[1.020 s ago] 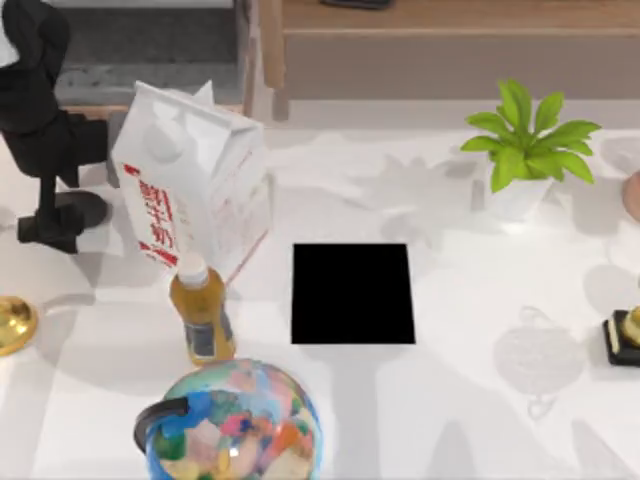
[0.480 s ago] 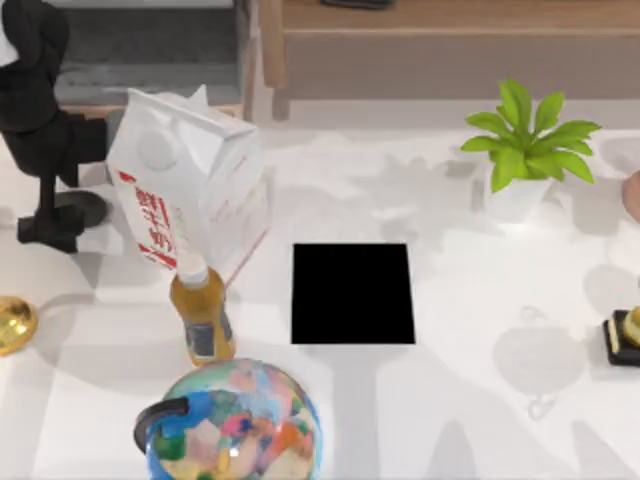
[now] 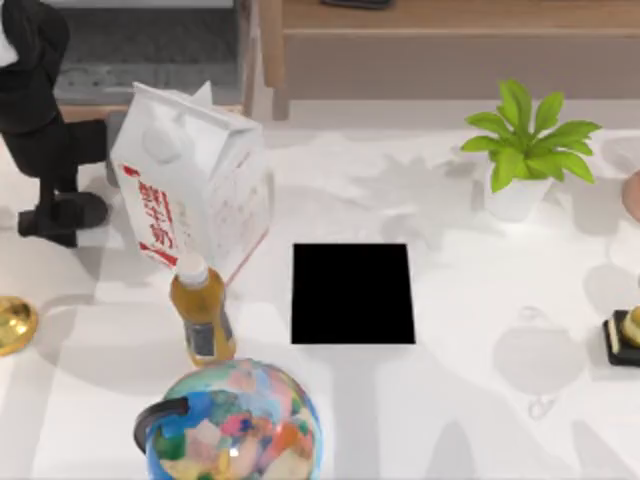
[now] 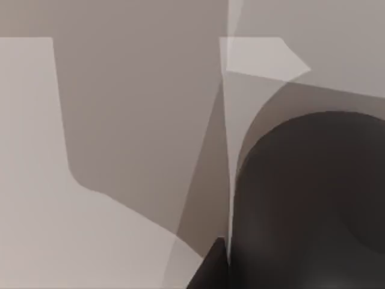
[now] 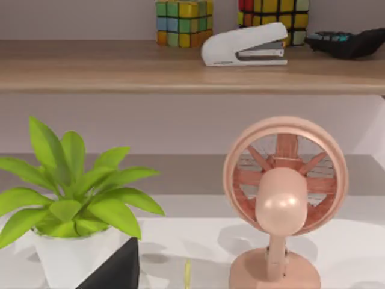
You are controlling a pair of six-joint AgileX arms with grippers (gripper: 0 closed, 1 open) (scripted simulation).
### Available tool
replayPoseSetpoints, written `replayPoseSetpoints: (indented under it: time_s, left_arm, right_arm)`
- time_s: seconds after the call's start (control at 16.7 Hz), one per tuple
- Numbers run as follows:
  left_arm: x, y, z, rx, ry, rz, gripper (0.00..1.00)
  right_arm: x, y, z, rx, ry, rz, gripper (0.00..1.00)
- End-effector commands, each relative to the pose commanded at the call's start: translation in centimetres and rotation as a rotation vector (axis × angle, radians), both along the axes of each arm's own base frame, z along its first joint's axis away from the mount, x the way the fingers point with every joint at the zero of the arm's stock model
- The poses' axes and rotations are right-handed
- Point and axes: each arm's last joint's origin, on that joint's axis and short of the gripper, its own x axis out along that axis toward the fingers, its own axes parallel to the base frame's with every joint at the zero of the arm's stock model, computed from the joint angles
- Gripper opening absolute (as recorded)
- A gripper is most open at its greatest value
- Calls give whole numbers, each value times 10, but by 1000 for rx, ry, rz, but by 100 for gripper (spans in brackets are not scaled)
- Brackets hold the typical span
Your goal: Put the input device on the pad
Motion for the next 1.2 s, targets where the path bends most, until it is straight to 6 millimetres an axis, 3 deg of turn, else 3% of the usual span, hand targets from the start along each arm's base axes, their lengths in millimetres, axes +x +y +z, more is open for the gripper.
replayPoseSetpoints:
  time_s: [0.12,0.18,0.6,0.66,0.9,1.2]
  left_arm:
    - [0,0,0,0,0,0,2]
    - [0,0,0,0,0,0,0]
    - [0,0,0,0,0,0,0]
    - [-4,-1,13,-3,2,9,0]
    - [-8,-1,28,2,17,12,0]
    - [-6,-2,86,5,-48,14,0]
  right_arm:
    - [0,0,0,0,0,0,100]
    - [0,0,0,0,0,0,100]
    - [0,0,0,0,0,0,100]
    - [0,0,0,0,0,0,100]
    - [0,0,0,0,0,0,100]
    - [0,0,0,0,0,0,100]
